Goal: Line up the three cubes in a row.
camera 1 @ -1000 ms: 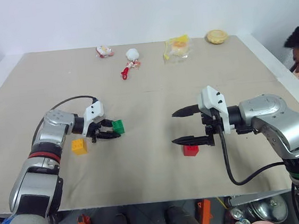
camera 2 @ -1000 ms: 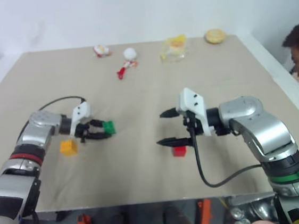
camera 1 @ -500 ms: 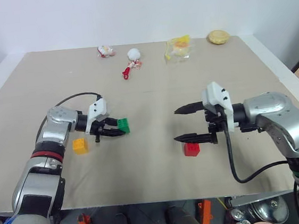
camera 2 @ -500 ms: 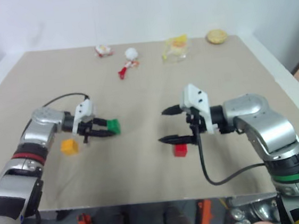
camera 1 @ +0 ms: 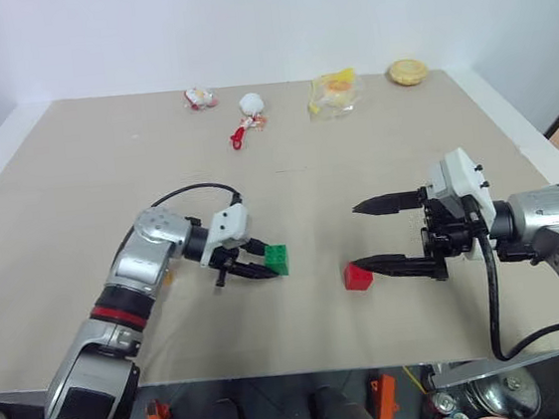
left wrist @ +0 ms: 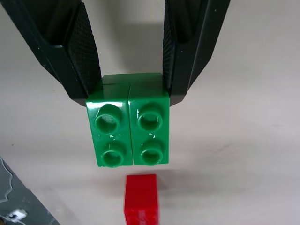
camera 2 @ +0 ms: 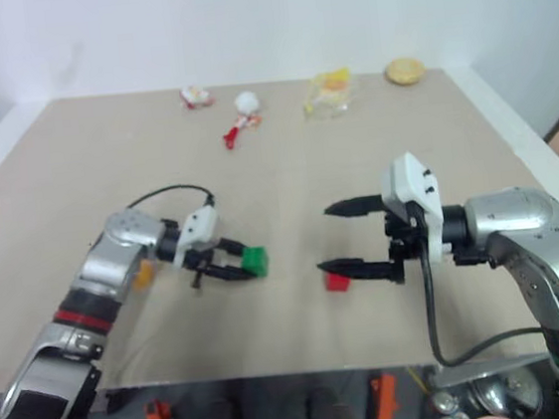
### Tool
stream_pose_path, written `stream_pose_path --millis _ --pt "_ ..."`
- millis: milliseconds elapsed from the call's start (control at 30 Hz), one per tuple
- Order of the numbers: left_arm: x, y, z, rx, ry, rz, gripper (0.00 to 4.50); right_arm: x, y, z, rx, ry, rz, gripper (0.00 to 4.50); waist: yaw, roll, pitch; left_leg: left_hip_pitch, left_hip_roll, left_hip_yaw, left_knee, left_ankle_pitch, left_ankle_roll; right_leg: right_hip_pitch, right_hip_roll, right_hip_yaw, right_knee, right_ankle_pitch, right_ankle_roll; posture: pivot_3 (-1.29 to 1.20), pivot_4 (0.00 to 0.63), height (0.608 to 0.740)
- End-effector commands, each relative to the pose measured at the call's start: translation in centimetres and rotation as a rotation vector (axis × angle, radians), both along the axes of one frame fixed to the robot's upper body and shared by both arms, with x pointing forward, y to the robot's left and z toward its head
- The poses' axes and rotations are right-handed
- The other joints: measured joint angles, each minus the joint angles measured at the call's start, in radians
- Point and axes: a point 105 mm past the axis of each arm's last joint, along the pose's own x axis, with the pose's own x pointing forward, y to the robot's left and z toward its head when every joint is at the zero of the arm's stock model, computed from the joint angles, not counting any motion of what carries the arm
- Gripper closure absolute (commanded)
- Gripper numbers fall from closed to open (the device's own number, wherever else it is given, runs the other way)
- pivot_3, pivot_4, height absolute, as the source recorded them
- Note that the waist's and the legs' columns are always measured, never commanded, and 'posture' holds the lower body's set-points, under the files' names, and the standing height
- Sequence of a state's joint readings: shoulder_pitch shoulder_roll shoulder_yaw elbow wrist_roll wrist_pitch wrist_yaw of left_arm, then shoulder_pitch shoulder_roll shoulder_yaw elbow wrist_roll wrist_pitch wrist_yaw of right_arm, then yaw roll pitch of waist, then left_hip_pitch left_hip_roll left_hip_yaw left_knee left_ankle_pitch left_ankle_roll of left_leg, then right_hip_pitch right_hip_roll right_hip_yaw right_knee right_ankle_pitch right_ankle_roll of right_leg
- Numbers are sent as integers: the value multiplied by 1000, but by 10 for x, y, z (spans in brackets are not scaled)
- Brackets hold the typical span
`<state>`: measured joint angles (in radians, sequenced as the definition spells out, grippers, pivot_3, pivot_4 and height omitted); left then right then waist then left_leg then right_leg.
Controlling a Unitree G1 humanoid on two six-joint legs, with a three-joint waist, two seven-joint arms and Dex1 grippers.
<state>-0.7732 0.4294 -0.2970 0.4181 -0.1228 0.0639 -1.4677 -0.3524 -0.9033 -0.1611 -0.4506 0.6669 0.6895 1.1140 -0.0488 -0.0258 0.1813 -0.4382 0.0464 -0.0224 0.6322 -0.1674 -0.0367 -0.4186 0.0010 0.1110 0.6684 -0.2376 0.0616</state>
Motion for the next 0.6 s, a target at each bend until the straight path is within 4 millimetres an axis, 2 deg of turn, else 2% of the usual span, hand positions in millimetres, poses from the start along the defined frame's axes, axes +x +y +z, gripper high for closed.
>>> stream_pose_path --millis 33,433,600 --pt "0 -6 2 6 -34 -14 3210 -6 0 13 -1 -55 1 0 1 0 0 0 0 0 0 0 0 0 0 0 0 0 0 0 150 740" --pt "0 -11 -11 69 -10 19 3210 -7 -2 11 -15 -48 -24 0 1 0 0 -1 0 0 1 1 1 0 0 0 0 1 0 0 150 740" --pt "-5 -12 -11 64 8 41 3210 -7 -2 11 -17 -47 -27 0 1 0 0 -1 0 0 1 1 1 0 0 0 0 1 0 0 150 740"
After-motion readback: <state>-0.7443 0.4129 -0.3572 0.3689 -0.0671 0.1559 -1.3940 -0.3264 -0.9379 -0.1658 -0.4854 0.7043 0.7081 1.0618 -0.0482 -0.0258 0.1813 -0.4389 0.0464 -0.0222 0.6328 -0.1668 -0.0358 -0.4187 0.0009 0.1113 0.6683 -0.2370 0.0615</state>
